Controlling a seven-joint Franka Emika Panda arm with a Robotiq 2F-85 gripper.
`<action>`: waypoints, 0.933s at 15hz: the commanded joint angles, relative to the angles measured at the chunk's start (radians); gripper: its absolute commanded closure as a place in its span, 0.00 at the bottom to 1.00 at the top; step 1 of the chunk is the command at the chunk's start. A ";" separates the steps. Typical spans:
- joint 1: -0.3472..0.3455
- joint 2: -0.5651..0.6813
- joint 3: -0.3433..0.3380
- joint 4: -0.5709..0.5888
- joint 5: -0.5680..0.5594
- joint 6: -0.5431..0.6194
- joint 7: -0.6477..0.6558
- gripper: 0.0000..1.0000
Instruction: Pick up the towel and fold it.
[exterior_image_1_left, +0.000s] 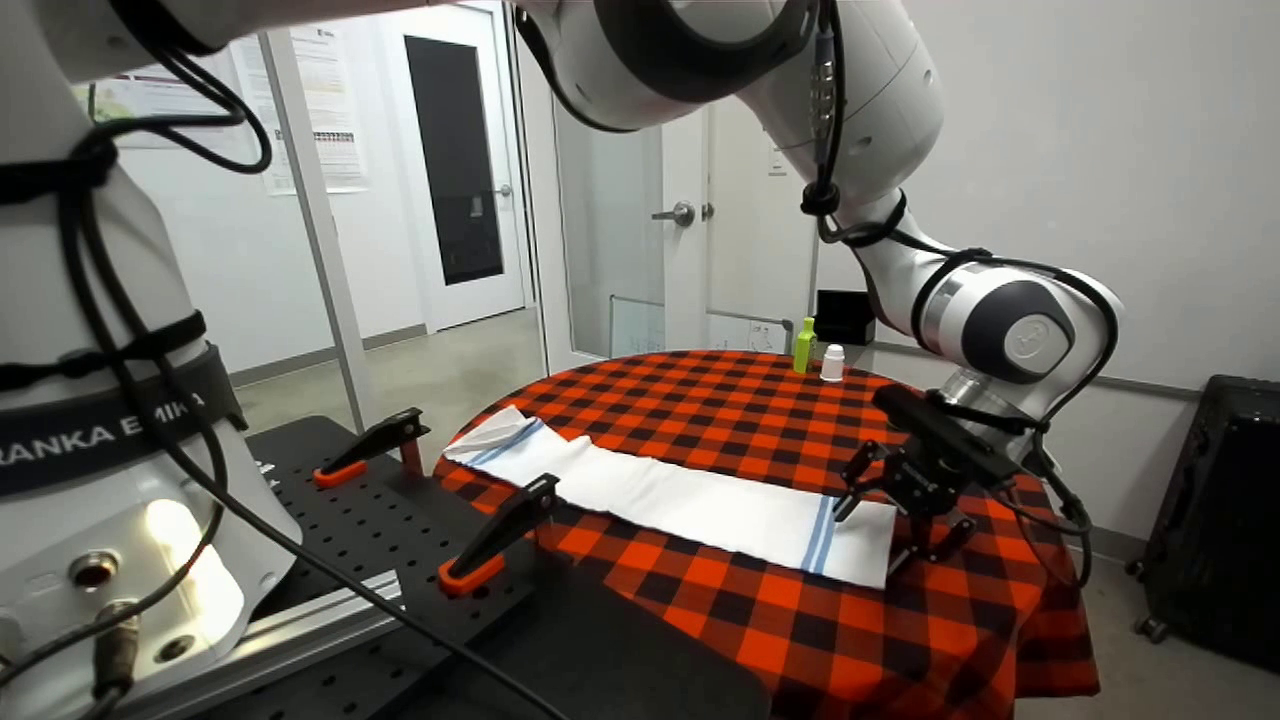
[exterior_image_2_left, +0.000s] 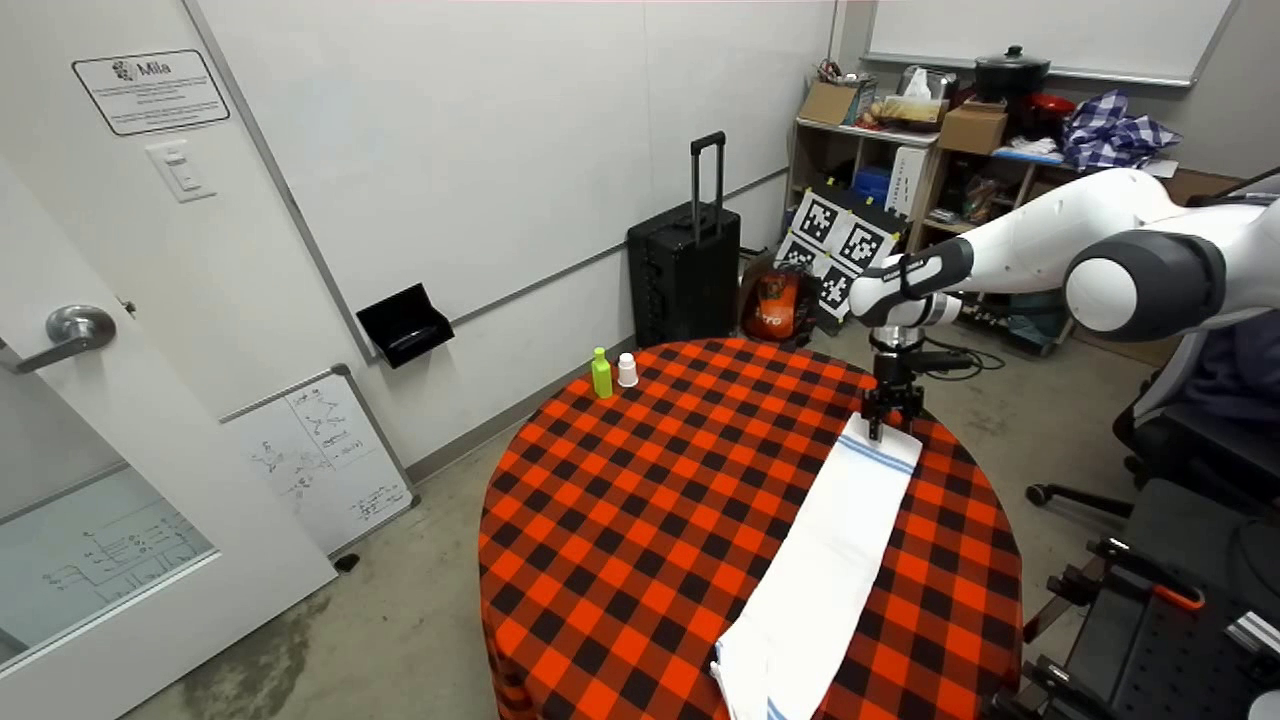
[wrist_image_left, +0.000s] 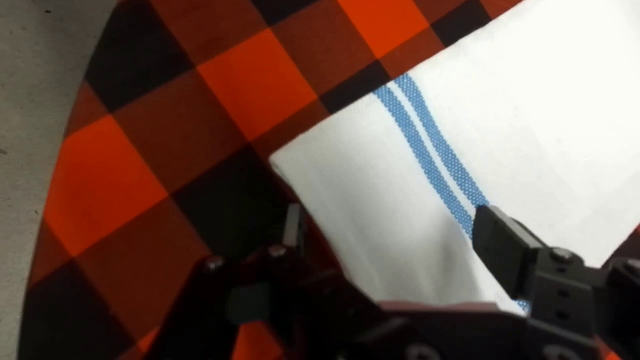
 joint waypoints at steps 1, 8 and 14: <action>0.004 0.010 -0.002 0.031 -0.013 -0.017 -0.016 0.46; 0.010 0.005 0.000 0.026 -0.011 -0.008 -0.027 0.98; 0.009 -0.035 -0.003 0.016 -0.006 0.018 -0.023 0.99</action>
